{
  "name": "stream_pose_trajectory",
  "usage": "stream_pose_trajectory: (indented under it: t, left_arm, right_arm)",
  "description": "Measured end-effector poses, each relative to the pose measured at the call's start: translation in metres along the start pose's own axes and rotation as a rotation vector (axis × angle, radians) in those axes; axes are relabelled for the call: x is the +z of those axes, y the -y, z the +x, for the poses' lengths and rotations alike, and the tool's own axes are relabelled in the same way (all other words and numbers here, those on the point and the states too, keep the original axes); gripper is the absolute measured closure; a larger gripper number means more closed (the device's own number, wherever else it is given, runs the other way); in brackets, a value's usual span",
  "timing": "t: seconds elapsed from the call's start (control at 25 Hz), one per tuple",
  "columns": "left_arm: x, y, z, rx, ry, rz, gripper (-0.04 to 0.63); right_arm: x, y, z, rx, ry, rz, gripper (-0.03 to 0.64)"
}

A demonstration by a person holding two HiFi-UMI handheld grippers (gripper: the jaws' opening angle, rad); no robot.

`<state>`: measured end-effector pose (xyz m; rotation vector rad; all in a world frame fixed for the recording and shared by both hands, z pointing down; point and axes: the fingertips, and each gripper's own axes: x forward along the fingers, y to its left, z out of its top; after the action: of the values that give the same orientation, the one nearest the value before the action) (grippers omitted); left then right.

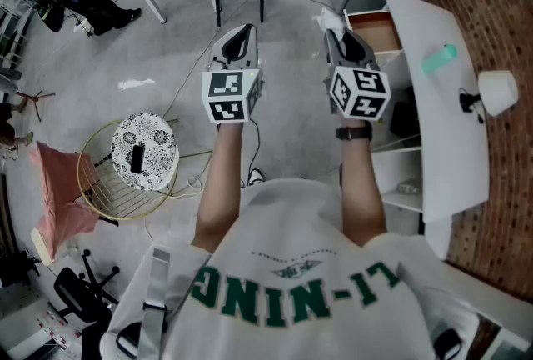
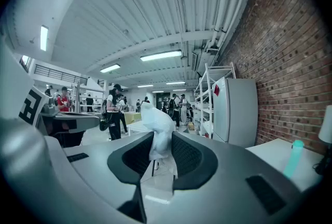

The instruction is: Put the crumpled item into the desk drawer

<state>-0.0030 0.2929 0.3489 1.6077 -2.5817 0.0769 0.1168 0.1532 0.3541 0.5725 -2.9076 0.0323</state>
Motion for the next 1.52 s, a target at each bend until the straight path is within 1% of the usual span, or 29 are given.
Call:
stream_pose_trajectory:
  t: [0.16,0.28,0.4,0.6,0.8,0.92,1.08,1.2,1.32,1.44,1.52]
  left_arm:
    - [0.006,-0.008,0.008,-0.013,0.029,0.034,0.595]
    - [0.005,-0.016,0.009,-0.011,0.046,0.056,0.595]
    - [0.001,-0.024,0.004,-0.003,0.043,0.037,0.595]
    - [-0.002,-0.035,-0.002,-0.001,0.048,0.022,0.595]
    - [-0.003,-0.048,-0.012,-0.015,0.048,0.017,0.595]
    - [-0.006,-0.051,-0.017,-0.029,0.042,-0.001,0.595]
    - [-0.016,-0.061,-0.018,-0.029,0.050,-0.018,0.595]
    - [-0.021,-0.058,-0.011,-0.030,0.036,-0.016,0.595]
    - [-0.019,-0.052,0.004,-0.025,0.029,-0.015,0.595]
    - [-0.017,-0.051,0.029,-0.017,0.021,-0.007,0.595]
    - [-0.013,-0.062,0.051,-0.002,0.017,-0.002,0.595]
  right_arm:
    - [0.002,-0.004,0.015,-0.012,0.019,0.003,0.526]
    - [-0.002,-0.010,0.020,-0.021,0.014,-0.001,0.526]
    - [-0.003,-0.020,0.023,-0.015,0.011,-0.005,0.526]
    - [0.001,-0.033,0.023,0.002,0.043,0.011,0.526]
    - [0.003,-0.050,0.021,-0.010,0.053,0.019,0.525]
    - [0.004,-0.055,0.019,-0.021,0.052,0.019,0.525]
    - [-0.003,-0.063,0.021,-0.021,0.052,0.002,0.525]
    - [-0.007,-0.053,0.022,-0.032,0.043,0.003,0.525]
    - [-0.005,-0.037,0.031,-0.034,0.038,0.014,0.525]
    - [-0.004,-0.022,0.052,-0.017,0.038,0.026,0.525]
    - [-0.003,-0.013,0.077,0.004,0.039,0.035,0.525]
